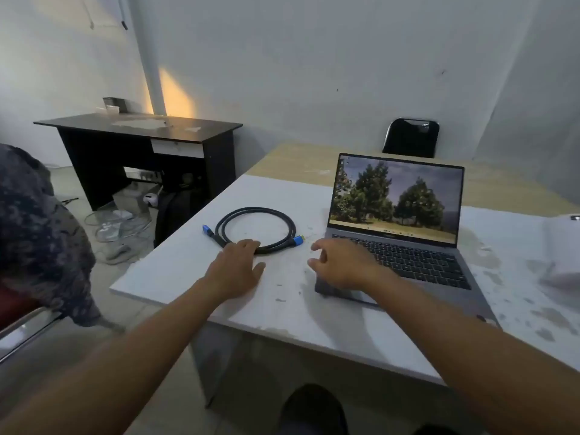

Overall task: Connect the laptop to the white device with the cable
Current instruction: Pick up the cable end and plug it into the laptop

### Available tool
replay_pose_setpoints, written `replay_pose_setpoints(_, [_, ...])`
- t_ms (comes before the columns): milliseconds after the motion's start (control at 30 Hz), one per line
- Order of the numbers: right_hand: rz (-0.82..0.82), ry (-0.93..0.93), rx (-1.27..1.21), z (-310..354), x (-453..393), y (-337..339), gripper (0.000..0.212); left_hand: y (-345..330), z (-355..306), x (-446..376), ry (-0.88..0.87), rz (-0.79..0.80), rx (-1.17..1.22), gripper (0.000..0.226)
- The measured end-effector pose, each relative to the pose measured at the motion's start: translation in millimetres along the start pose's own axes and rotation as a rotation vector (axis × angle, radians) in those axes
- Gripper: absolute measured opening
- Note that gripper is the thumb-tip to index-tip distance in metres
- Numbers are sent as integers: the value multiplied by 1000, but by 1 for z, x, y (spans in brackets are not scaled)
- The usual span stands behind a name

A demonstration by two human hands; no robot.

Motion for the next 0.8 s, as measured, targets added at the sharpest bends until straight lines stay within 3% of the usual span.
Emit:
replay_pose_setpoints(233, [61,85,28,46,-40,-46,62,-5,28,-13,12,-189,135,39])
replay_pose_setpoints(333, [6,62,29,51,-62,-56,57,-1,41,-27,29,-273,187,33])
replay_pose_setpoints(533, [-141,-54,-14,48,-113,-58,43,-3,53,-75,25,-273,238,34])
replay_pose_setpoints(800, [-245,-163,-91,26,-172,-53,57,2,62,-165,64,-274,223,38])
Point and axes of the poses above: each hand's wrist, its own x-axis away from the middle knuckle, its own y-axis out of the back of the hand, z = x × y, the point moved 10 cm from there along -x, towards the middle knuckle, and after that the axes turned 5 degrees about z, right-handed, at the moved point
